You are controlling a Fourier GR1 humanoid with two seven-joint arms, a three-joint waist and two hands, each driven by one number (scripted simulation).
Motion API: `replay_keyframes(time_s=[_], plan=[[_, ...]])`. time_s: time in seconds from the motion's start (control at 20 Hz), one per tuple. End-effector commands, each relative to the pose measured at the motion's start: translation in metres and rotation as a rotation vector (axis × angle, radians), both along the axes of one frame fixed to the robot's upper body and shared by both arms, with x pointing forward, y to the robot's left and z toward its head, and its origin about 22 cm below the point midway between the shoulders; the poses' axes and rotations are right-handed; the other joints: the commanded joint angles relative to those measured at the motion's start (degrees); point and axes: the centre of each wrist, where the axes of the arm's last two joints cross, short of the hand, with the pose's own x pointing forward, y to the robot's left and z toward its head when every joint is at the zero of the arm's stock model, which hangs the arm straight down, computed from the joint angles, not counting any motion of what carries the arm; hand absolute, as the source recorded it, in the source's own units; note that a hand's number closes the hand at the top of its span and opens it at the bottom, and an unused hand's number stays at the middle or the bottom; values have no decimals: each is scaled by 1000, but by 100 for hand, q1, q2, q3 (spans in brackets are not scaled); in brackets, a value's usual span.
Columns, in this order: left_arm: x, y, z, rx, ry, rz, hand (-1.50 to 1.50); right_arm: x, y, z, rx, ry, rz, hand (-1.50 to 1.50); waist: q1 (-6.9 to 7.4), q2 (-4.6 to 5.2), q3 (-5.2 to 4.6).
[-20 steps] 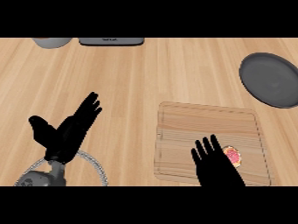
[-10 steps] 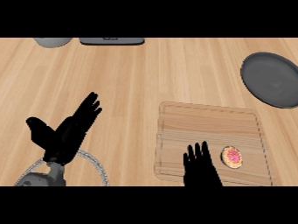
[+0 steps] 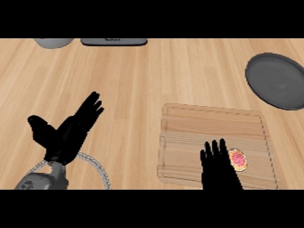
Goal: Pick the cupcake from the cutting board and place it in the pan
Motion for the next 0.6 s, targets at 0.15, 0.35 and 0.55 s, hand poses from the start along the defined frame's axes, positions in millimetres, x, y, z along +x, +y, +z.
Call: replay_keyframes(time_s=[0.15, 0.35, 0.55], plan=[[-7, -6, -2, -6, 1, 5, 0, 27, -36, -5, -5, -24, 3, -150, 13, 2, 2], [-8, 0, -10, 1, -7, -2, 0, 30, -14, -19, -15, -29, 11, -150, 18, 4, 1], [-5, 8, -5, -2, 0, 6, 0, 36, -39, -16, 6, -22, 129, 150, 29, 4, 1]])
